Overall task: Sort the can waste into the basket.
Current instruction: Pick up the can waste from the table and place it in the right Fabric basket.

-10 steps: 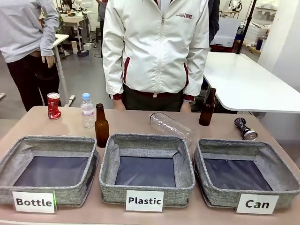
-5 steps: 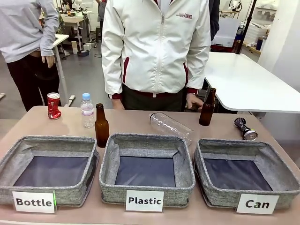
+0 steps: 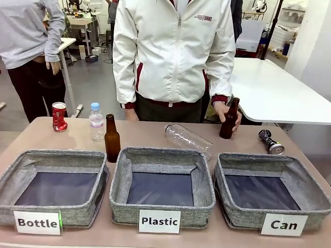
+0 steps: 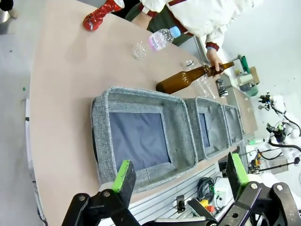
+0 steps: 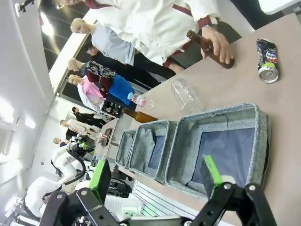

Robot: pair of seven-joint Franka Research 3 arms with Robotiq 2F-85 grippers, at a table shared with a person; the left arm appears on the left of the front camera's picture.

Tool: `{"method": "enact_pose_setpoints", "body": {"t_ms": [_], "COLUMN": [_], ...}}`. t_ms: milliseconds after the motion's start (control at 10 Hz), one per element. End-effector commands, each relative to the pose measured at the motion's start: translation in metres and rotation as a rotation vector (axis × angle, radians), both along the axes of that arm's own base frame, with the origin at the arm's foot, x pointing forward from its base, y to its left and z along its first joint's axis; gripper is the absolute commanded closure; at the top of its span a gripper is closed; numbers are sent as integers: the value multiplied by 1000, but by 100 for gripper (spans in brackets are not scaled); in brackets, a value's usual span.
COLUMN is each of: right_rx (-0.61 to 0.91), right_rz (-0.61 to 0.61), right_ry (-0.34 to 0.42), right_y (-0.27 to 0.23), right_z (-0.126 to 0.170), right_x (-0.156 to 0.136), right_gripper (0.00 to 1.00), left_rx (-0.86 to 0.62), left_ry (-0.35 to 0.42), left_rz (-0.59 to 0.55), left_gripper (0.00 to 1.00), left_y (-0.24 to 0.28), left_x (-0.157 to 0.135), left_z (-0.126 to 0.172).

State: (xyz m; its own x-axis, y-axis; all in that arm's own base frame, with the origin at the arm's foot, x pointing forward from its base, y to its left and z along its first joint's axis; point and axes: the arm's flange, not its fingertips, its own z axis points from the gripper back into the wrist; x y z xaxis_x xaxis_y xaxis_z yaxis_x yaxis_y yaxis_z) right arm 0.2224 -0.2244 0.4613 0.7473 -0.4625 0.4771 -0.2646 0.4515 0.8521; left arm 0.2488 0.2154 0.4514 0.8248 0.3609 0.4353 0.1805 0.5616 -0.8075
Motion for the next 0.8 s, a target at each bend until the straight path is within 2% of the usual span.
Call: {"method": "enact_pose_setpoints", "body": {"t_ms": [0, 100, 200, 300, 400, 700], "right_rx": [-8, -8, -8, -8, -8, -8], "right_rz": [2, 2, 2, 2, 2, 2], "right_ry": [-28, -28, -28, -28, -28, -28], "right_y": [-2, -2, -2, -2, -2, -2], "right_z": [4, 4, 4, 4, 4, 4], "right_x": [2, 2, 2, 2, 2, 2], "right_gripper": [0, 0, 0, 0, 0, 0], "left_rx": [-3, 20, 69, 168, 213, 386], "left_ry": [66, 72, 39, 10, -27, -217], "left_rz": [50, 34, -43, -24, -97, -214], "left_gripper": [0, 0, 0, 0, 0, 0], "left_y": [15, 24, 31, 34, 26, 1], "left_x": [17, 40, 75, 105, 134, 211], "left_z": [-3, -1, 4, 8, 8, 1]}}
